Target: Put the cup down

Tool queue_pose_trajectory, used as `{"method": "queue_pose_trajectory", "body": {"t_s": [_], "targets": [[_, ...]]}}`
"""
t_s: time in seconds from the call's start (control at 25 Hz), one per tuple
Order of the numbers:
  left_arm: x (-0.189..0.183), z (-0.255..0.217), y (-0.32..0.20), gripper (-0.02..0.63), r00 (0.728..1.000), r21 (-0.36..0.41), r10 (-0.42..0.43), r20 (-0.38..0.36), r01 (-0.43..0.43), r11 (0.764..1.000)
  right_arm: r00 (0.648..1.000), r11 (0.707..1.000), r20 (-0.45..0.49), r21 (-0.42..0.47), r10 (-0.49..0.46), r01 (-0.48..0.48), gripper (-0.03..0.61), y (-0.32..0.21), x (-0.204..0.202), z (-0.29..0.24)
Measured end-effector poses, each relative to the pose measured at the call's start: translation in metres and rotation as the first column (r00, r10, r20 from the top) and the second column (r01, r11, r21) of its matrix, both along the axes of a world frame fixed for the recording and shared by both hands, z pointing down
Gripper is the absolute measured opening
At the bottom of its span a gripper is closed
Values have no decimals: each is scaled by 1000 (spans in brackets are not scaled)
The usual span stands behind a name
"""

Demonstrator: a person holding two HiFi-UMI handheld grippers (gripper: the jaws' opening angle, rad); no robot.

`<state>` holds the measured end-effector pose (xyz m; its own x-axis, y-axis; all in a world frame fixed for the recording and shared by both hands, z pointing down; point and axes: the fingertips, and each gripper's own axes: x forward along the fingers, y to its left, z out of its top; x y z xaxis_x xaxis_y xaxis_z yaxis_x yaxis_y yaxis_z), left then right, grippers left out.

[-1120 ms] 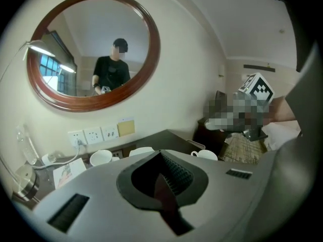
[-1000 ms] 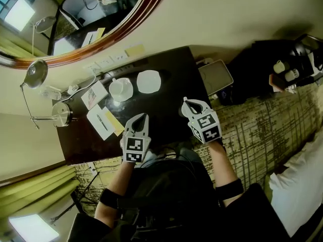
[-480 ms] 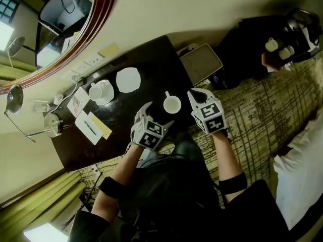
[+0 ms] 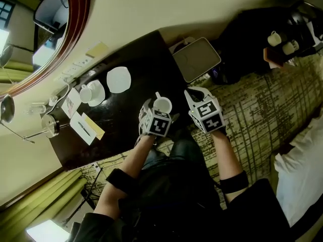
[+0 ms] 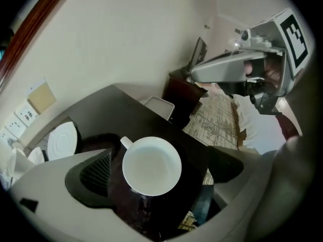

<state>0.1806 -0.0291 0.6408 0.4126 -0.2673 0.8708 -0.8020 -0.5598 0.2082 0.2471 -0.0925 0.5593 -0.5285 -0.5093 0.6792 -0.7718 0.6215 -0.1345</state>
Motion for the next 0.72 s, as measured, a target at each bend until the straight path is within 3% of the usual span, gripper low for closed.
{"method": "queue_pose_trajectory", "body": {"t_s": [0.32,0.48,0.52,0.6,0.72], "targets": [[6,31,-4,591,997,-26,15,71,-13,1000,1000,1000,0,-9,-10,10,5,-8,21,13],[-6,35,-3,588,988,-55,30,149,-22,998,1000,1000,10,-27,-13,13,5,-7,22,17],[-8,35,-4,574,987,-53,31,159,-23,998,1000,999,12,-31,-16,16,5,-7,22,18],[-7,36,-7,431,990,-39,31,139,-26,999,1000,999,16,-35,-25,26,5,-6,19,20],[-2,46,-6,430,993,-26,40,108,-37,999,999,999,17,-36,-38,38,5,-4,17,24]]}}
